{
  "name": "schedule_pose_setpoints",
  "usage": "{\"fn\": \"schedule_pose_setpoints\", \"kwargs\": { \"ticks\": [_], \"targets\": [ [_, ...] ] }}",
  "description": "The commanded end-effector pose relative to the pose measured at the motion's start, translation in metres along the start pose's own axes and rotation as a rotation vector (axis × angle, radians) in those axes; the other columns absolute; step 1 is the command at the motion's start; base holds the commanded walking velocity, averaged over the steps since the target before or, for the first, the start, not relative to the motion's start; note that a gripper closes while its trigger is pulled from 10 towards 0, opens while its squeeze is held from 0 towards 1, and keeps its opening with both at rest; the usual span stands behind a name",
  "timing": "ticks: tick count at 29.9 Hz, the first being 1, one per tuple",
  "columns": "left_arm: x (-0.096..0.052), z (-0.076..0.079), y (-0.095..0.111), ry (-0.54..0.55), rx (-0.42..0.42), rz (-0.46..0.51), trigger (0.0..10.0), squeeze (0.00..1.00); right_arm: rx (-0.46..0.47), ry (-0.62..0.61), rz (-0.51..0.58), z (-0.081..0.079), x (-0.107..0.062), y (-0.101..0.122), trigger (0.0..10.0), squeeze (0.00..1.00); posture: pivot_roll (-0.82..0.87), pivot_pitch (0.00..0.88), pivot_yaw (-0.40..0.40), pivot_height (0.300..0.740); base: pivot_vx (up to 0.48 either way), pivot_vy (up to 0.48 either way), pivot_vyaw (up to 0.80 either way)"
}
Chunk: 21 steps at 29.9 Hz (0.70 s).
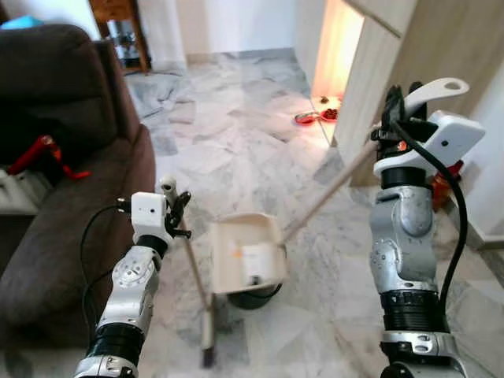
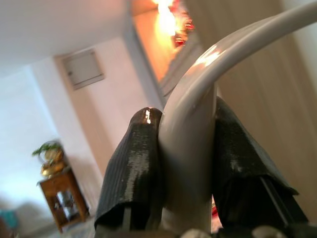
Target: Sweep floor
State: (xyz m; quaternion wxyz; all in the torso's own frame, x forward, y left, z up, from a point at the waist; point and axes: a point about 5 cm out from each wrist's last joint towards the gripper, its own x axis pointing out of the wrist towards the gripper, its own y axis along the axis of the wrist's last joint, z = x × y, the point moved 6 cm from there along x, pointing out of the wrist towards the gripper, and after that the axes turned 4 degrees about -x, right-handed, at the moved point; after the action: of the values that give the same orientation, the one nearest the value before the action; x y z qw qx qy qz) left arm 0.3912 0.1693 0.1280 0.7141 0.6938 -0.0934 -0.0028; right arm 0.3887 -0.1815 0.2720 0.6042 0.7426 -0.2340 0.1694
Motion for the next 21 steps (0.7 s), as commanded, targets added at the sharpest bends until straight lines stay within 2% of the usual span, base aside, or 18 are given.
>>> {"fn": "schedule_pose_setpoints", "kwargs": {
  "ticks": [1,10,21],
  "targets": [
    [0.005,0.008,0.015,-0.024,0.002,0.06,10.0,0.0,-0.012,-0.002,0.094,0.001,0.006,0.024,10.0,0.0,-0.04,0.0,0.061,0.74,0.0,0.0,0.0],
    [0.005,0.009,0.016,-0.034,0.0,0.061,10.0,0.0,-0.022,0.007,0.112,-0.003,0.006,0.028,10.0,0.0,-0.04,0.0,0.063,0.74,0.0,0.0,0.0],
    [0.004,0.01,0.014,-0.038,-0.001,0.053,10.0,0.0,-0.052,0.06,0.144,-0.021,0.004,0.034,10.0,0.0,-0.04,0.0,0.06,0.74,0.0,0.0,0.0]
  ]
}}
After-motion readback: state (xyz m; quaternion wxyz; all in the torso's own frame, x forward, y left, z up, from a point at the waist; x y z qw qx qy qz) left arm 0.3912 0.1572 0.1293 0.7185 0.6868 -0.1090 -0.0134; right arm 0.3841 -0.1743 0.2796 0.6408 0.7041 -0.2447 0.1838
